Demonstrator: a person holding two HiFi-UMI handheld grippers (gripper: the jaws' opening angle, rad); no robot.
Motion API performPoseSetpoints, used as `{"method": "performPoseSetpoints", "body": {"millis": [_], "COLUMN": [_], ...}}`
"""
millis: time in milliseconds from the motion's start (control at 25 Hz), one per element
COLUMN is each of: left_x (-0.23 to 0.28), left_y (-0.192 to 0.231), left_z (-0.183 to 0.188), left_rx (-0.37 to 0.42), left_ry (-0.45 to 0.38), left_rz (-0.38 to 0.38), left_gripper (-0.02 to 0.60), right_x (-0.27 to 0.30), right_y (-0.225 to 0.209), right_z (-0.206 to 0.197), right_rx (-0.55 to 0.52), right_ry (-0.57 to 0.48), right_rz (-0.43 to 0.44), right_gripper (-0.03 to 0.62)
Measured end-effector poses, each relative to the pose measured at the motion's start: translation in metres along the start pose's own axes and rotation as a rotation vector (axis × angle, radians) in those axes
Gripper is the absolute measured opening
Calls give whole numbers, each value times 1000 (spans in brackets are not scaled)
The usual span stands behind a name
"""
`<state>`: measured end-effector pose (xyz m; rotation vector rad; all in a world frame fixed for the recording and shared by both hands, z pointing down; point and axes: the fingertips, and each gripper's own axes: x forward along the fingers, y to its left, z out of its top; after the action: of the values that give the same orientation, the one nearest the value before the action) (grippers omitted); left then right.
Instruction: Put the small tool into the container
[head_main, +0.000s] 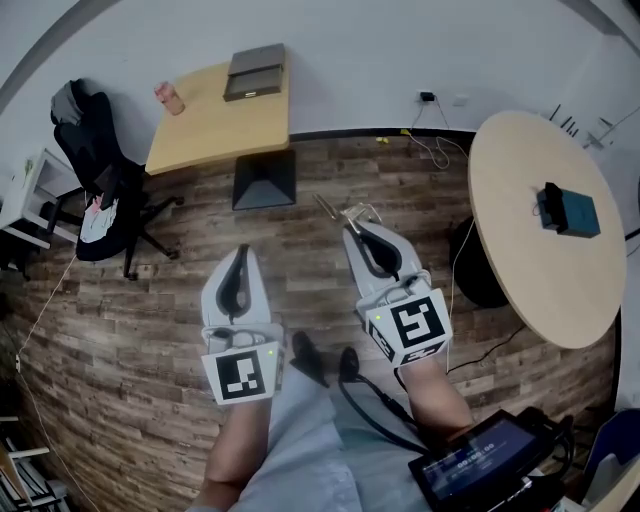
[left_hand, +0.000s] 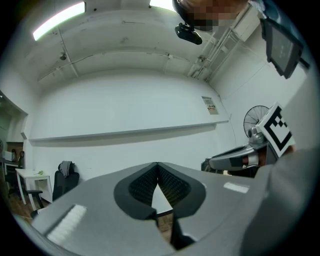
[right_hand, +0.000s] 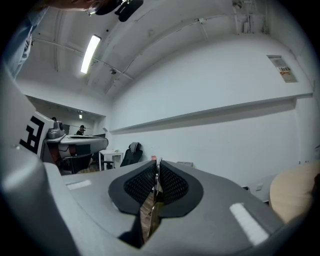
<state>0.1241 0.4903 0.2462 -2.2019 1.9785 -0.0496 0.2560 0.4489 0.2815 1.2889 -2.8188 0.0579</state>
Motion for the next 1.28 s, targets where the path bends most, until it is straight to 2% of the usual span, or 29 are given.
{"method": "performPoseSetpoints", "body": {"millis": [320, 440, 600, 920, 1040, 1120, 1280], "left_x": [39, 66, 112, 199, 219, 231, 242], "left_y": [39, 69, 112, 195, 214, 222, 224], "left_z": [-26, -36, -41, -48, -45, -44, -45], "left_rx": [-23, -18, -49, -56, -56, -28, -14], "left_ry": [29, 24, 13, -25, -47, -64, -66], "left_rz": [35, 42, 51, 29, 15, 3, -16], "left_gripper": [9, 9, 9, 9, 9, 9, 9], "right_x": [63, 106, 167, 283, 306, 316, 321], "right_y": [-7, -9, -10, -16, -17, -22, -29], "right_z": [-16, -14, -8, 15, 29, 36, 40], "right_rx": [1, -10, -30, -63, -81, -89, -92], "right_ry": [36, 41, 45, 30, 15, 6, 1], "right_rz": [18, 22, 26, 4, -10, -24, -46], "right_gripper": [23, 23, 23, 23, 23, 23, 23]}}
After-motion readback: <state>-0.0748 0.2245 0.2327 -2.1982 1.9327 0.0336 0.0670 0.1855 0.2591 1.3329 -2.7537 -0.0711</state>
